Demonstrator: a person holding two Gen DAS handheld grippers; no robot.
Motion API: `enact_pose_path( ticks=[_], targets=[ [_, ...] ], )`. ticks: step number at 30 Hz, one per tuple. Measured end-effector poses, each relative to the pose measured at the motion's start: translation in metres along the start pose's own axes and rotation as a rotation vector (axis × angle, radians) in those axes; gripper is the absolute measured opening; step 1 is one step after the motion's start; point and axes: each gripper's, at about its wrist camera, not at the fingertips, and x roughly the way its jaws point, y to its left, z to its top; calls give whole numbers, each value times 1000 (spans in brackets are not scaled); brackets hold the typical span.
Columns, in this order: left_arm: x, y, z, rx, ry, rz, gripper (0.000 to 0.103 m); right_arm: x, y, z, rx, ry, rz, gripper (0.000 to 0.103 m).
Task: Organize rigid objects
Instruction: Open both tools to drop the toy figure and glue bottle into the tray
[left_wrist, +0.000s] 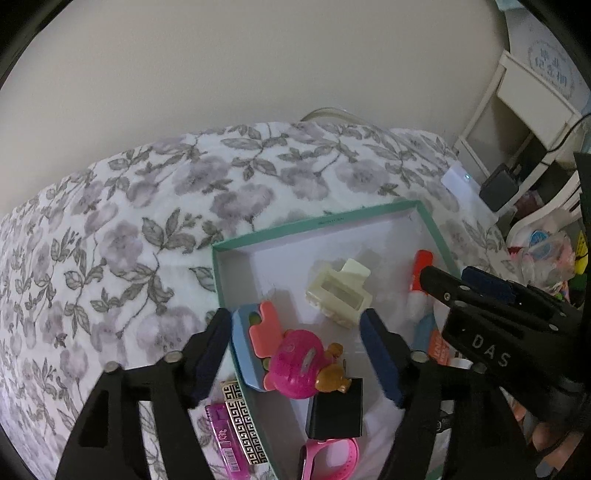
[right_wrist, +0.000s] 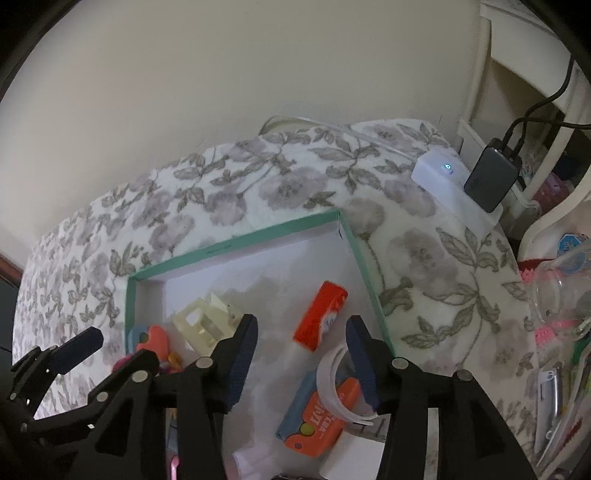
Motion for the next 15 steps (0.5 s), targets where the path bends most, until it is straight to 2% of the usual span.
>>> enact_pose_path(
  ticks=[5, 9, 10, 13, 15],
  targets=[
    [-16, 7, 5, -21, -35, -11, 78, -15, 3, 4, -6, -37, -1, 55],
    [-32, 16, 9, -37, -82, 19, 78, -33, 7, 8, -8, -78, 1, 60],
    [-36, 19, 10, -43, -97, 30, 79, -36, 8, 9, -9, -86, 1, 62],
    [-46, 31, 13, -82, -133, 57, 92, -48, 11, 12, -19, -116, -3, 67],
    [-50, 40, 14, -114, -153, 71, 93, -54, 14, 13, -29, -130, -5, 72]
  ],
)
